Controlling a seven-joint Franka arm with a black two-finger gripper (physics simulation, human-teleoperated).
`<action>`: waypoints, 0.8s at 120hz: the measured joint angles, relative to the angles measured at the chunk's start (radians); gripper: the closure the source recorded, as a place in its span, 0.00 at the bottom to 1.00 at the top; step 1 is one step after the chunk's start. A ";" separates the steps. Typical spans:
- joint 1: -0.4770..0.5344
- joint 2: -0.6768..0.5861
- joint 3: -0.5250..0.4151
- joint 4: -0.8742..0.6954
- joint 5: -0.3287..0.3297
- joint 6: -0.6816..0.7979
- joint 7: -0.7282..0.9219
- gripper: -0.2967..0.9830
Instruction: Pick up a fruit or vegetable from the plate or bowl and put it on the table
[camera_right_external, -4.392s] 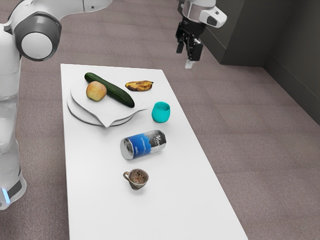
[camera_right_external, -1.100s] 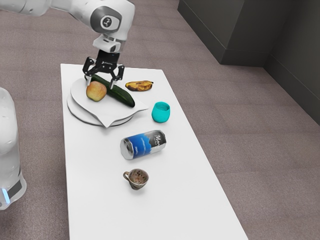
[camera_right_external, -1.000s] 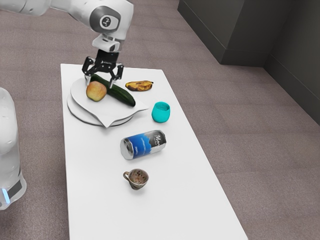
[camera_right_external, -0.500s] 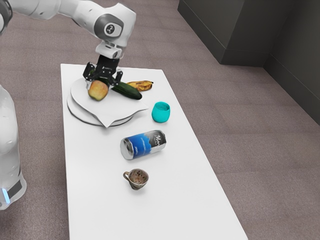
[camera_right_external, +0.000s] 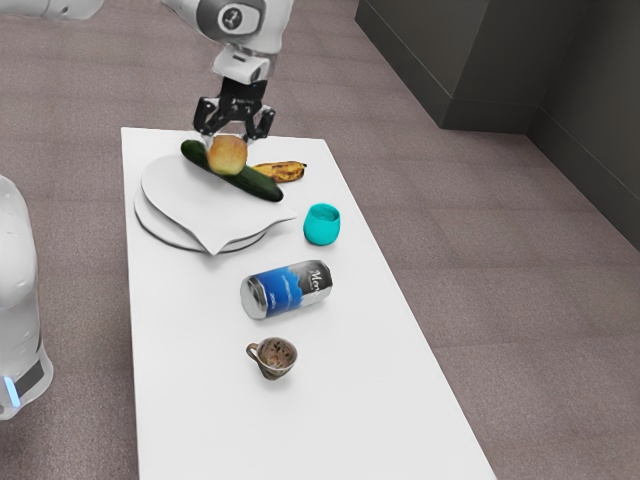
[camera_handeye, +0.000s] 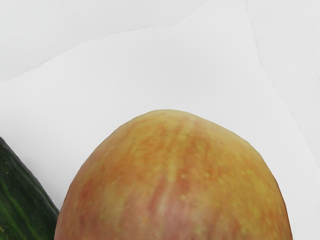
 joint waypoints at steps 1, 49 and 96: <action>0.000 -0.001 -0.008 0.006 -0.001 -0.004 -0.003 0.58; -0.004 -0.004 -0.426 0.157 -0.182 -0.084 -0.111 0.61; -0.007 0.033 -0.785 0.251 -0.325 -0.036 -0.219 0.61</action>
